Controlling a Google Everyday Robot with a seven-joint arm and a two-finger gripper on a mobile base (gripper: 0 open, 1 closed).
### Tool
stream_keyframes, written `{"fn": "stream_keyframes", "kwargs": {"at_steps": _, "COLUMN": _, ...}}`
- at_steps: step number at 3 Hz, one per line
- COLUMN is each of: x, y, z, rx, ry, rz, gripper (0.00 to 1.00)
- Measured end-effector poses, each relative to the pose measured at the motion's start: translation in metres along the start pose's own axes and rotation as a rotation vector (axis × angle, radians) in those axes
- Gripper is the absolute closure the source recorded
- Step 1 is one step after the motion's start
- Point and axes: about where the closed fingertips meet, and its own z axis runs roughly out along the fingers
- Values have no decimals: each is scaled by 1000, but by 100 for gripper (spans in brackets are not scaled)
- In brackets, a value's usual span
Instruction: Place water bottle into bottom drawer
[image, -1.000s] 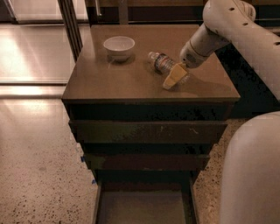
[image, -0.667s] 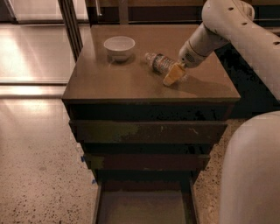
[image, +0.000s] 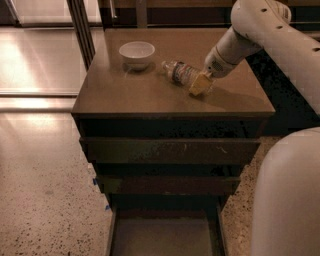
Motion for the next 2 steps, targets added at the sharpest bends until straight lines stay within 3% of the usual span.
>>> {"fn": "stream_keyframes", "kwargs": {"at_steps": 1, "x": 3, "y": 4, "z": -5, "rx": -19, "ry": -3, "rz": -17, "gripper": 100}}
{"fn": "stream_keyframes", "kwargs": {"at_steps": 2, "x": 19, "y": 23, "z": -27, "rx": -67, "ry": -40, "rz": -46, "gripper": 100}}
